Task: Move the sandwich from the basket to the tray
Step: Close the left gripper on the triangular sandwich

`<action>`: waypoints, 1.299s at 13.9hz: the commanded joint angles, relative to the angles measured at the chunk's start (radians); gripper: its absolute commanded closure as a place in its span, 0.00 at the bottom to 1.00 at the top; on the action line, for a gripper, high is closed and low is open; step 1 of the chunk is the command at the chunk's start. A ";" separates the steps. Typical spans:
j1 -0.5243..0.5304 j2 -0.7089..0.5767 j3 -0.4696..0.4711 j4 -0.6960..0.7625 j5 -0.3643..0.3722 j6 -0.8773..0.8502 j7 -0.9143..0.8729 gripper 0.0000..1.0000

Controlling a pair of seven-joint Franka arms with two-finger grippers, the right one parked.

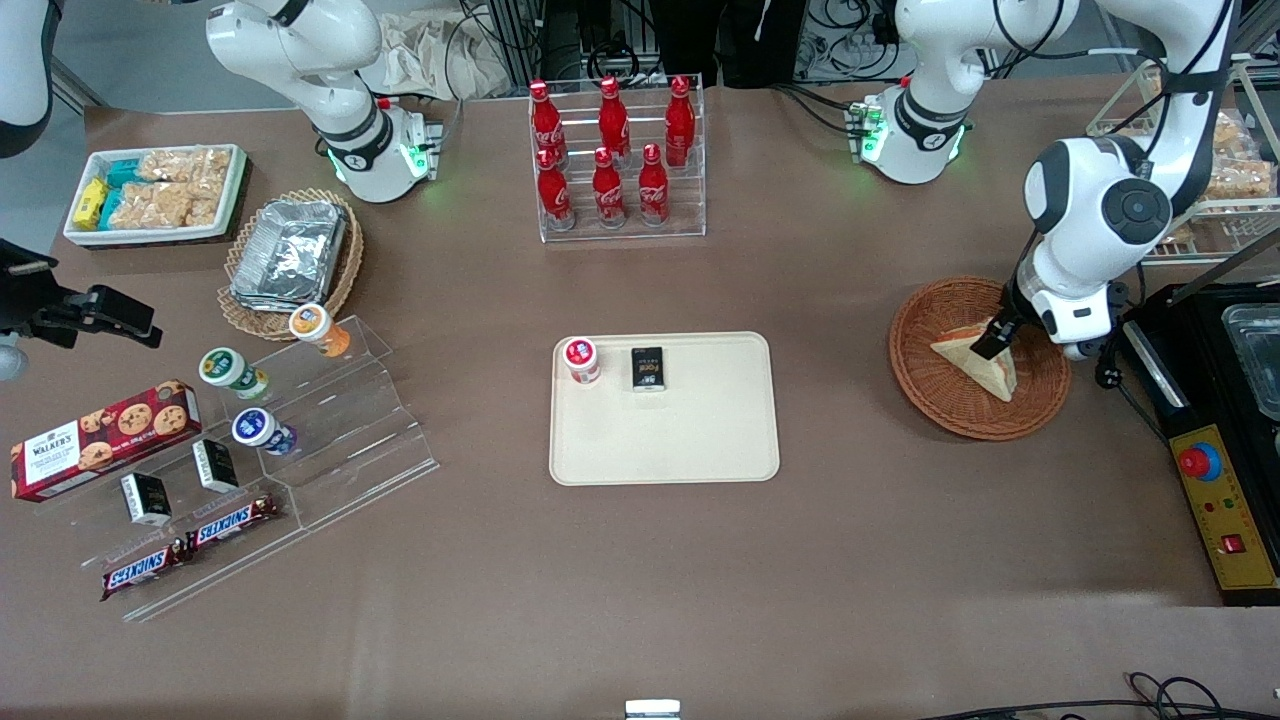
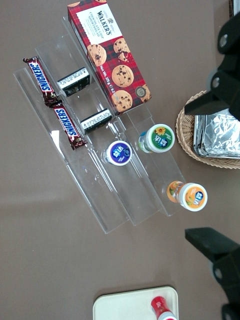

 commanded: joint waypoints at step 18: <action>-0.011 -0.096 -0.060 0.125 0.033 -0.192 0.145 1.00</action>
